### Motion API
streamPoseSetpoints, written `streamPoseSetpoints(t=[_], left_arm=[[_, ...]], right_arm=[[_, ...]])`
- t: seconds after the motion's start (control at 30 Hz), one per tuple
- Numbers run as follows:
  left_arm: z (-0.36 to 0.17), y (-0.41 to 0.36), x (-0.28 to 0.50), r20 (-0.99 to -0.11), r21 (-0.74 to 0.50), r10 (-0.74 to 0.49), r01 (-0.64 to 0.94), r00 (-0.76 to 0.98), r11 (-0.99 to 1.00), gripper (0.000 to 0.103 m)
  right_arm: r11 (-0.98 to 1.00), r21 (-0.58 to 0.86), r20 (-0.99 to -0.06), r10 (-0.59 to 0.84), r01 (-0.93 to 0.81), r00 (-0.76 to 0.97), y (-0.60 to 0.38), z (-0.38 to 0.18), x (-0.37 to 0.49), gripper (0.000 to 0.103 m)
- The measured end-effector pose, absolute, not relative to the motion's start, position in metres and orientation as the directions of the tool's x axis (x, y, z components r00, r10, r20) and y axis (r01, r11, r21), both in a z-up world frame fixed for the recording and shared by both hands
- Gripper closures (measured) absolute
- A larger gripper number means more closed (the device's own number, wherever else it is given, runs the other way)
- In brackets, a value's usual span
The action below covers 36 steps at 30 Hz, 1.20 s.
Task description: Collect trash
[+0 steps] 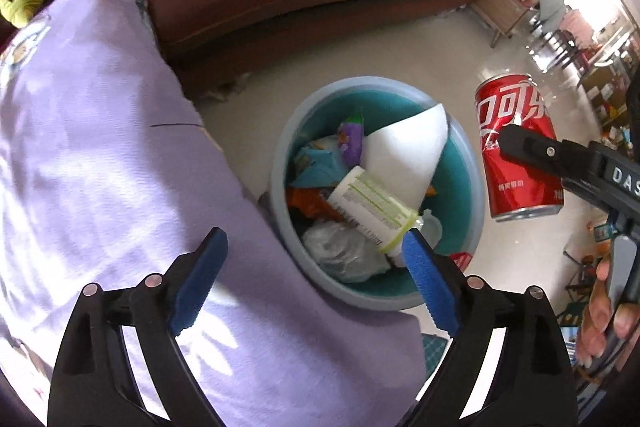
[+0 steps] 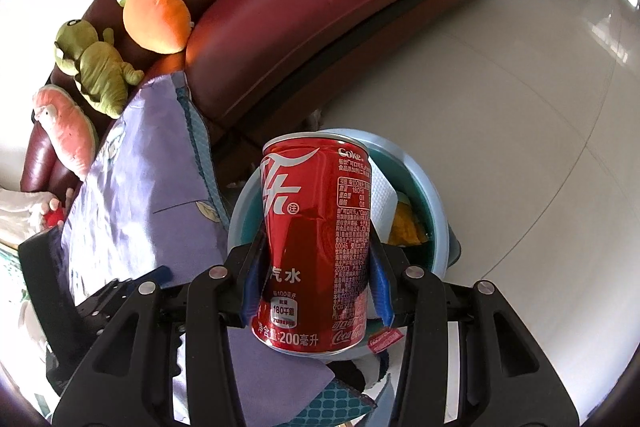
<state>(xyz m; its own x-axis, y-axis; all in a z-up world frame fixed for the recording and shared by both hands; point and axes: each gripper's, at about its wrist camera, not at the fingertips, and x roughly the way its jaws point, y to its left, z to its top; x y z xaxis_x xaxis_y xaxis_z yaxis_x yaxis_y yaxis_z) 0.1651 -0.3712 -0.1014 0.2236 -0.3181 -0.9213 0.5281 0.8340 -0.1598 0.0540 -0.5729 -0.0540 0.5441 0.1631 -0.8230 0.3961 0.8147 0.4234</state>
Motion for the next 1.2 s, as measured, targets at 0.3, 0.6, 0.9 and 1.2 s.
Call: streamPoseSetpoints(t=[0.3, 0.6, 0.9, 1.2], left_arm=[[-0.097, -0.352, 0.171, -0.919, -0.104, -0.273, 0.493, 0.286, 0.864, 0.012], [-0.093, -0.341, 0.174, -0.918, -0.094, -0.261, 0.475, 0.300, 0.875, 0.012], [-0.082, -0.337, 0.164, -0.910, -0.076, -0.254, 0.470, 0.329, 0.880, 0.012], [-0.059, -0.326, 0.145, -0.899, -0.061, -0.249, 0.461, 0.360, 0.885, 0.011]], right_arm=[[0.833, 0.386, -0.844, 0.145, 0.396, 0.517, -0.564, -0.060, 0.066, 0.060], [0.835, 0.388, -0.846, 0.154, 0.390, 0.511, -0.556, -0.059, 0.071, 0.037], [0.843, 0.407, -0.825, 0.174, 0.352, 0.537, -0.549, -0.044, 0.061, 0.020], [0.885, 0.358, -0.829, 0.154, 0.298, 0.538, -0.526, -0.021, 0.042, 0.007]])
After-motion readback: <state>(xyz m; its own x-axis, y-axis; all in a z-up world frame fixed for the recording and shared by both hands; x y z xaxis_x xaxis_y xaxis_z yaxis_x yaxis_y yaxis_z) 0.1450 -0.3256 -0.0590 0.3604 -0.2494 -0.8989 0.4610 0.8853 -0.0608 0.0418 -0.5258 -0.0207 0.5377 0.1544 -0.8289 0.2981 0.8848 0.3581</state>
